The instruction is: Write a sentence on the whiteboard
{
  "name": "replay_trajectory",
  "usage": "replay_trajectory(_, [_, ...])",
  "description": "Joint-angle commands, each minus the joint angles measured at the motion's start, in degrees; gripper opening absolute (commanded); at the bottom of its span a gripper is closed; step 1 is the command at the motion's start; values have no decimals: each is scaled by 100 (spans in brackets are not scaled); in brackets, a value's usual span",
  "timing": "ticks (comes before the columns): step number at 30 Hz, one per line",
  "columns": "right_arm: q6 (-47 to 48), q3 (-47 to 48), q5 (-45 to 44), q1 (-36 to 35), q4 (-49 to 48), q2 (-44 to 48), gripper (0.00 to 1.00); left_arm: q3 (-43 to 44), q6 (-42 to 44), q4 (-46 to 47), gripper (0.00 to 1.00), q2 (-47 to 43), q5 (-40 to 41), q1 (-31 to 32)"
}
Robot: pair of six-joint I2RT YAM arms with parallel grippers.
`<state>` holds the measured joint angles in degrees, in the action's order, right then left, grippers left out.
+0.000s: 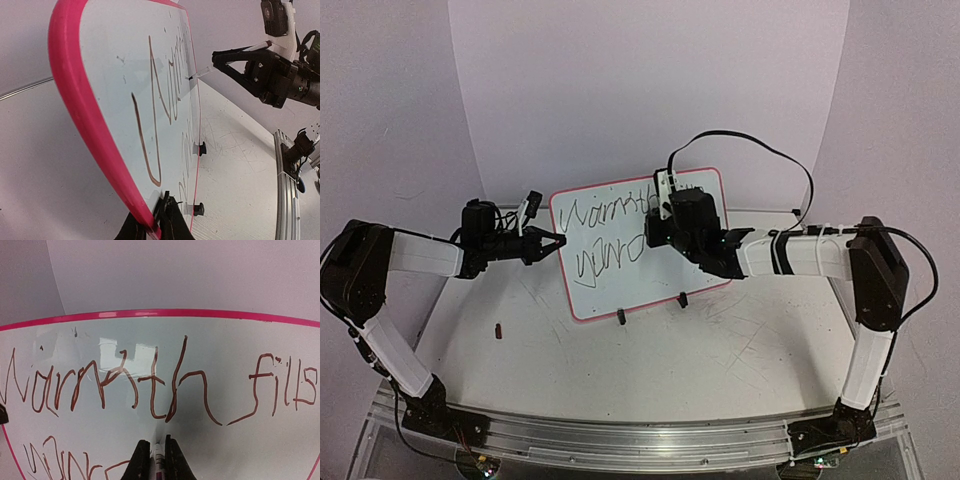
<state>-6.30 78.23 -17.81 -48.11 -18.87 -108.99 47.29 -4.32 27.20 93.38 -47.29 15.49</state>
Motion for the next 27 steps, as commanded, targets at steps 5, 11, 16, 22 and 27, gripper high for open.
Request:
replay_trajectory(5, [-31, 33, 110, 52, -102, -14, 0, 25, 856, -338, 0, 165, 904, 29])
replay_trajectory(11, [-229, -492, 222, -121, 25, 116, 0, 27, 858, -338, 0, 168, 906, 28])
replay_trajectory(16, [-372, -781, 73, -140, 76, 201, 0, 34, 854, -340, 0, 173, 906, 31])
replay_trajectory(22, [-146, -852, -267, -138, 94, 491, 0, 43, 847, -347, 0, 187, 905, 27])
replay_trajectory(27, [-197, -1007, 53, -91, -28, 876, 0, 58, 861, -347, 0, 227, 898, 27])
